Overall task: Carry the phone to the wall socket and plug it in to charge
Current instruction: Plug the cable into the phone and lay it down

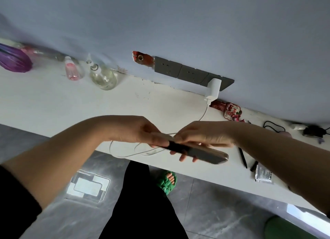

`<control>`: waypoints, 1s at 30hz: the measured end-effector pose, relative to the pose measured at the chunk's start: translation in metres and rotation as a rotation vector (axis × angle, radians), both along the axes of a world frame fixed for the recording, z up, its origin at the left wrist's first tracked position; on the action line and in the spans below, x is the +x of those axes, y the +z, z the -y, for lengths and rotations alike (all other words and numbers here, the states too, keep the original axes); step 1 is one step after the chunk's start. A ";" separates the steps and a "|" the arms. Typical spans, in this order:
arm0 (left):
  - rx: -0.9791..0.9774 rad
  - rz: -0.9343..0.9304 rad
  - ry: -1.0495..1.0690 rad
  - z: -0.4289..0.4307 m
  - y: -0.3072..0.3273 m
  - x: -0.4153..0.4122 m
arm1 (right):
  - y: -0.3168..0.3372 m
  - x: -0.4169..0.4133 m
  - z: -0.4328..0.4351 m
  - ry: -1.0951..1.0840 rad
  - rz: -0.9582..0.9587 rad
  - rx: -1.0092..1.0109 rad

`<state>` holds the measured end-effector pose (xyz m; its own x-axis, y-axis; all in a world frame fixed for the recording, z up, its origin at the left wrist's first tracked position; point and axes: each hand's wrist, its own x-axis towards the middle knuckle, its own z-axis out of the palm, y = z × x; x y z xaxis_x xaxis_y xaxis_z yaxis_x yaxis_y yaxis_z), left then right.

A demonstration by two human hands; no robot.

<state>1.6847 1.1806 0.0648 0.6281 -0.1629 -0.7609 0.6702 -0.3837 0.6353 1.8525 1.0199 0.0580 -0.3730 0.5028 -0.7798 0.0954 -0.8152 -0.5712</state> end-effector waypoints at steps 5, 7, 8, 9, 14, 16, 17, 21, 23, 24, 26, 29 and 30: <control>-0.314 -0.228 0.076 -0.035 -0.024 -0.019 | -0.020 0.022 0.005 -0.338 -0.528 -0.307; -0.407 -0.280 0.123 -0.050 -0.035 -0.032 | -0.032 0.024 0.005 -0.464 -0.626 -0.293; -0.447 -0.299 0.172 -0.057 -0.041 -0.039 | -0.039 0.021 0.003 -0.538 -0.642 -0.279; -0.470 -0.316 0.233 -0.062 -0.048 -0.045 | -0.047 0.017 -0.001 -0.628 -0.621 -0.273; -0.348 -0.350 0.557 -0.078 -0.087 -0.065 | -0.092 -0.013 -0.038 -1.028 -0.257 -0.312; -0.220 -0.345 0.677 -0.081 -0.104 -0.062 | -0.107 -0.019 -0.053 -1.093 -0.151 -0.301; -0.139 -0.335 0.711 -0.082 -0.112 -0.058 | -0.114 -0.021 -0.060 -1.111 -0.114 -0.295; 0.058 -0.277 0.847 -0.089 -0.145 -0.035 | -0.144 -0.024 -0.082 -1.177 0.032 -0.312; 0.073 -0.244 0.887 -0.093 -0.162 -0.023 | -0.160 -0.024 -0.092 -1.201 0.118 -0.339; 0.077 -0.231 0.903 -0.095 -0.171 -0.018 | -0.167 -0.023 -0.096 -1.214 0.163 -0.355; 0.074 -0.211 0.932 -0.099 -0.186 -0.010 | -0.179 -0.020 -0.102 -1.242 0.243 -0.386; 0.068 -0.219 0.954 -0.106 -0.205 -0.007 | -0.190 -0.017 -0.106 -1.276 0.297 -0.408; 0.068 -0.224 0.957 -0.108 -0.211 -0.007 | -0.194 -0.017 -0.106 -1.274 0.314 -0.408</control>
<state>1.6778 1.2881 -0.1461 0.3122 0.3881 -0.8671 0.8192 0.3523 0.4526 1.8355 1.1264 -0.1358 0.3870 0.0781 -0.9187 -0.7590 -0.5388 -0.3656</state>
